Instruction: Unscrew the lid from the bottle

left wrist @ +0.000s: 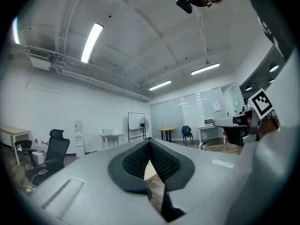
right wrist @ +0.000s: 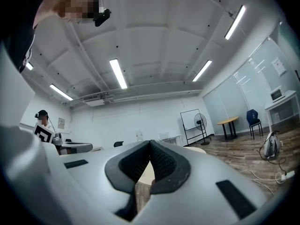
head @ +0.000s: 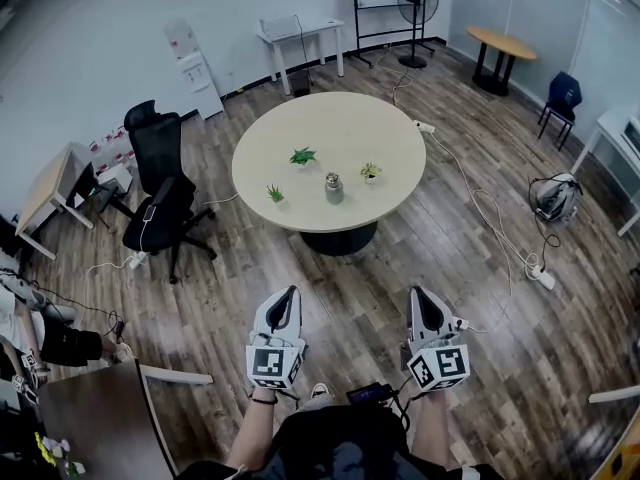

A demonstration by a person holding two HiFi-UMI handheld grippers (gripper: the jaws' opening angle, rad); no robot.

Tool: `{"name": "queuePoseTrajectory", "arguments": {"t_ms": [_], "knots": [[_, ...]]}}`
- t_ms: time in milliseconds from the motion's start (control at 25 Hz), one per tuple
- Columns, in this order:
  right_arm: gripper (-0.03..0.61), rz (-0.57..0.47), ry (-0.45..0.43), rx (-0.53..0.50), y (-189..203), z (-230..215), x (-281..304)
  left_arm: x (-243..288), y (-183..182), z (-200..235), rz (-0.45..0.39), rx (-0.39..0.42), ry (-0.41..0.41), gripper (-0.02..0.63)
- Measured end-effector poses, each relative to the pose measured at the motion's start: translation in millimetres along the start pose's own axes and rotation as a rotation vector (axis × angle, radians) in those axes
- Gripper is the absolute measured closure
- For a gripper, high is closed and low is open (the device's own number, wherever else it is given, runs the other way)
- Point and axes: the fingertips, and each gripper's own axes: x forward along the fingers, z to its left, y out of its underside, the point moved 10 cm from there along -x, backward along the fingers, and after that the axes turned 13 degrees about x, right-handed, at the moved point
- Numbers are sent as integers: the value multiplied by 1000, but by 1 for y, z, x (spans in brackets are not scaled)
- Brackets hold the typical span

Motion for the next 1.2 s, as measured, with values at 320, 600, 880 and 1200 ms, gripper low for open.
{"name": "queuePoseTrajectory", "arguments": {"t_ms": [320, 600, 880, 1200], "knots": [[575, -4, 44, 6, -3, -39, 26, 60, 8, -3, 8, -12, 22, 612], [575, 0, 107, -34, 0, -87, 88, 148, 37, 5, -39, -50, 50, 612], [575, 4, 79, -87, -25, -114, 228, 267, 46, 74, -94, -84, 10, 612], [575, 14, -4, -62, -34, -122, 347, 344, 62, 128, -125, -89, -41, 612]]}}
